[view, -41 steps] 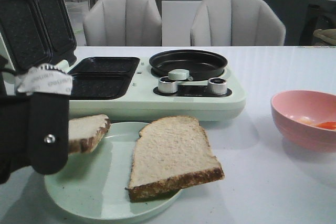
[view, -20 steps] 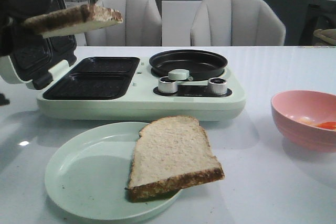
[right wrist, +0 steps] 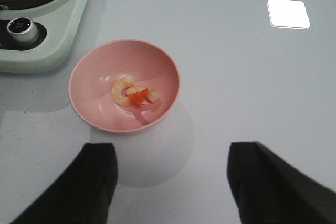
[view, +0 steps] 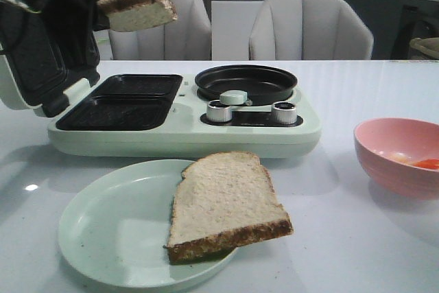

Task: Make breakfast with bread and shrimp
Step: 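Lift the bread slice and lower it onto the sandwich maker plate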

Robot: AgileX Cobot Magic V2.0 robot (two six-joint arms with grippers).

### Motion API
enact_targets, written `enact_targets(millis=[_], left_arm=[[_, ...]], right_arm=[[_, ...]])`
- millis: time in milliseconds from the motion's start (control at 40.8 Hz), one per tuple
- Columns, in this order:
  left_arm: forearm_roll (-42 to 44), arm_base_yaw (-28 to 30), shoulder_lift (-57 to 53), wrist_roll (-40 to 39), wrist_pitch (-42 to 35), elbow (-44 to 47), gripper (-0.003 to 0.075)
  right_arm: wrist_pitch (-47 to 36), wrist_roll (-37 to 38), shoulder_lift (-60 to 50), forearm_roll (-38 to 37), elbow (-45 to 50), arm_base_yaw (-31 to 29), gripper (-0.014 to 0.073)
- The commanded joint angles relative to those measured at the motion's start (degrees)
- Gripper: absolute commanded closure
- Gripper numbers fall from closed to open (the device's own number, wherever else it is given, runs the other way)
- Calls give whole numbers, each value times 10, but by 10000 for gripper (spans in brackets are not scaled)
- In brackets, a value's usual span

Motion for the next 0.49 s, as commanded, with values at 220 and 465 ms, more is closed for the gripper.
enact_targets(millis=[220, 465], left_arm=[[35, 49, 117, 50, -12, -162, 620], [35, 77, 197, 64, -21, -239, 620]], right_arm=[[-39, -2, 5, -5, -20, -2, 37], [-39, -2, 5, -5, -20, -2, 37]])
